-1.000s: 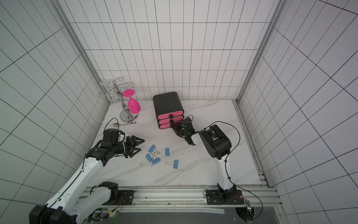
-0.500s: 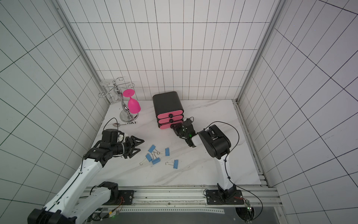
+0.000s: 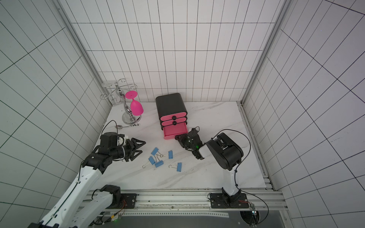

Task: Put the binder clips in the drawer according to color
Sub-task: Open the drawer in the storage box.

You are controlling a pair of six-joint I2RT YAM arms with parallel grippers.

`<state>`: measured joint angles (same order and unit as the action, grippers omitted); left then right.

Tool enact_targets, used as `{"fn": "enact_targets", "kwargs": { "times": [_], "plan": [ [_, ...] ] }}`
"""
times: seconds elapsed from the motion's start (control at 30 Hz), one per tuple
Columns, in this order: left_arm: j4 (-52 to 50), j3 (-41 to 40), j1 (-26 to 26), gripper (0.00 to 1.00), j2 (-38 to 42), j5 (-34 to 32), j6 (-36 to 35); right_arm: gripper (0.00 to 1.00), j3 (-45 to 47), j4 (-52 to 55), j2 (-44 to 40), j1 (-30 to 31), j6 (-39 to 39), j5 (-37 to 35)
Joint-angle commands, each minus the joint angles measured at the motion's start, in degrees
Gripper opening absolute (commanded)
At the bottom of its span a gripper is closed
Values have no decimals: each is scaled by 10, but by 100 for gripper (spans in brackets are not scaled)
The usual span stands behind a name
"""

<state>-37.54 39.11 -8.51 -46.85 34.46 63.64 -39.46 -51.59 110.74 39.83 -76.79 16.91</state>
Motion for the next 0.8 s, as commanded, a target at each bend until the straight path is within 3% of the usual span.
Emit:
{"fn": "enact_targets", "kwargs": {
  "times": [0.0, 0.1, 0.23, 0.43, 0.6, 0.77],
  "plan": [
    [4, -3, 0, 67, 13, -8, 4, 27, 24, 6, -22, 11, 1, -6],
    [2, -7, 1, 68, 19, -8, 6, 31, 38, 7, -31, 10, 1, -10],
    [-1, -9, 1, 68, 23, -8, 4, 47, 43, 29, -47, 9, 2, -10],
    [-23, 1, -1, 68, 26, -24, -14, 59, 55, 144, -125, 9, 46, -4],
    [-62, 15, -11, 68, 23, -50, -49, 60, 56, 320, -222, 9, 112, -12],
    [-97, 34, -64, 68, 13, -107, -76, 62, 1, 560, -304, 11, 223, -30]
  ]
}}
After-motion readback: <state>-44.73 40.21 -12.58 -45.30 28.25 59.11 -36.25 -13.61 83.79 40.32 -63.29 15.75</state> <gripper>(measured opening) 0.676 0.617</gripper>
